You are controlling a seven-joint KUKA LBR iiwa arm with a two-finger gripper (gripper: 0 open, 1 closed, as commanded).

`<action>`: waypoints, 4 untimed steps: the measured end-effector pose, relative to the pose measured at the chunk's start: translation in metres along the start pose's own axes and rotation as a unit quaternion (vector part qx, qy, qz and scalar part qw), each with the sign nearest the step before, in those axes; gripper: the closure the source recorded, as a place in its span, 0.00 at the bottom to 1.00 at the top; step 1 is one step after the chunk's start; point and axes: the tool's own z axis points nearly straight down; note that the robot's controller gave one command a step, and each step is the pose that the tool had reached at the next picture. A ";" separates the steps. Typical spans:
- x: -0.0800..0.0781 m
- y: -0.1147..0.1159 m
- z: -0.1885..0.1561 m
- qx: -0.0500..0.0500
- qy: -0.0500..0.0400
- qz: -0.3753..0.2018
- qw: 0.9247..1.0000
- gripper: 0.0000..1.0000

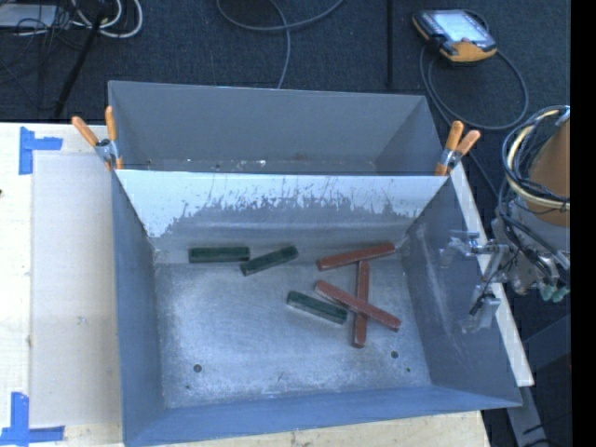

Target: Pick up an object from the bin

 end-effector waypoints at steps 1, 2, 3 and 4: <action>0.000 0.000 0.000 0.000 0.000 0.000 1.000 0.00; -0.014 0.022 0.035 0.001 -0.002 -0.032 0.999 0.00; -0.020 0.017 0.101 0.000 -0.002 -0.078 0.997 0.00; -0.023 0.055 0.151 0.000 0.001 -0.111 0.994 0.00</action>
Offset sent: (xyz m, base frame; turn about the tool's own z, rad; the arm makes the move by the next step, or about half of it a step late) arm 0.0336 0.0617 -0.0917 -0.1766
